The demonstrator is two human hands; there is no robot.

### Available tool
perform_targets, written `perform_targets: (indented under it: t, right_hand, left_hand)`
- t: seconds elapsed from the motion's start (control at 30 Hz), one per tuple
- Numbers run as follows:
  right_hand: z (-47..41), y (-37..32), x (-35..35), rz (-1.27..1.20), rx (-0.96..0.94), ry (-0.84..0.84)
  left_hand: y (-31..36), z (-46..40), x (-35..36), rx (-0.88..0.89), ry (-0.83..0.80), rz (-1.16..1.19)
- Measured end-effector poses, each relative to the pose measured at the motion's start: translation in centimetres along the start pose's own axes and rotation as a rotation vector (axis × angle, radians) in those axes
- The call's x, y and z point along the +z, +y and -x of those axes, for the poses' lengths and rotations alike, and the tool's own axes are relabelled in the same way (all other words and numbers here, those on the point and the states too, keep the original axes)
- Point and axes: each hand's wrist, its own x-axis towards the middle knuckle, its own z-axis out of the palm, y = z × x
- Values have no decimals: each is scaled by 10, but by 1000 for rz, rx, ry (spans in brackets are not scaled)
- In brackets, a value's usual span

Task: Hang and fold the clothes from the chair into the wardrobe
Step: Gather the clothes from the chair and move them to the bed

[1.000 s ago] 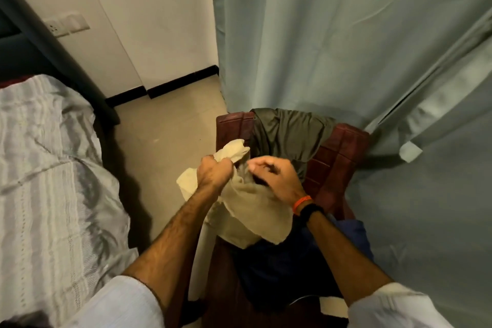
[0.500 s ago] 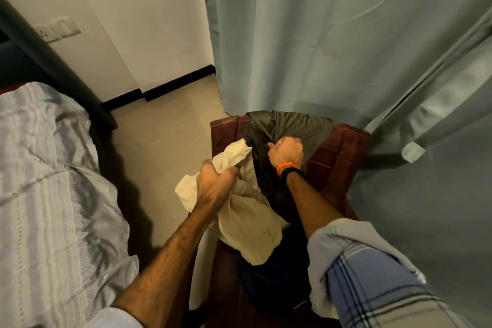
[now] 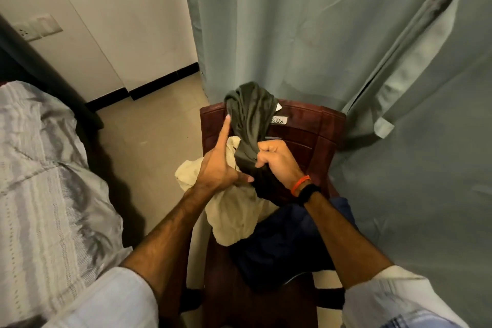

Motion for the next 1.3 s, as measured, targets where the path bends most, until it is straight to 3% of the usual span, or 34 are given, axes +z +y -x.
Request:
perform_targets:
  t: [0.07, 0.2, 0.27, 0.37, 0.47, 0.73, 0.9, 1.2, 1.3]
  right_hand:
    - [17, -3, -2, 16, -8, -100]
    - [51, 3, -19, -2, -43, -198]
    - [78, 7, -24, 32, -67, -62]
    - [117, 28, -35, 173, -94, 296]
    - [156, 59, -61, 220, 64, 402]
    - [223, 123, -115, 419, 347, 274]
    - [231, 158, -131, 543, 413, 236]
    - [188, 226, -140, 1043, 602, -108]
    - [176, 248, -132, 1132, 652, -124]
  left_hand:
    - [10, 12, 4, 58, -54, -128]
    - [23, 39, 21, 81, 20, -272]
    - [27, 54, 38, 42, 28, -307]
    - [30, 77, 69, 8, 81, -316]
    - [27, 103, 99, -37, 125, -293]
    - [26, 144, 177, -98, 99, -315]
    - [18, 136, 208, -131, 32, -317]
    - [-26, 94, 248, -229, -52, -287]
    - [-37, 82, 251, -244, -64, -269]
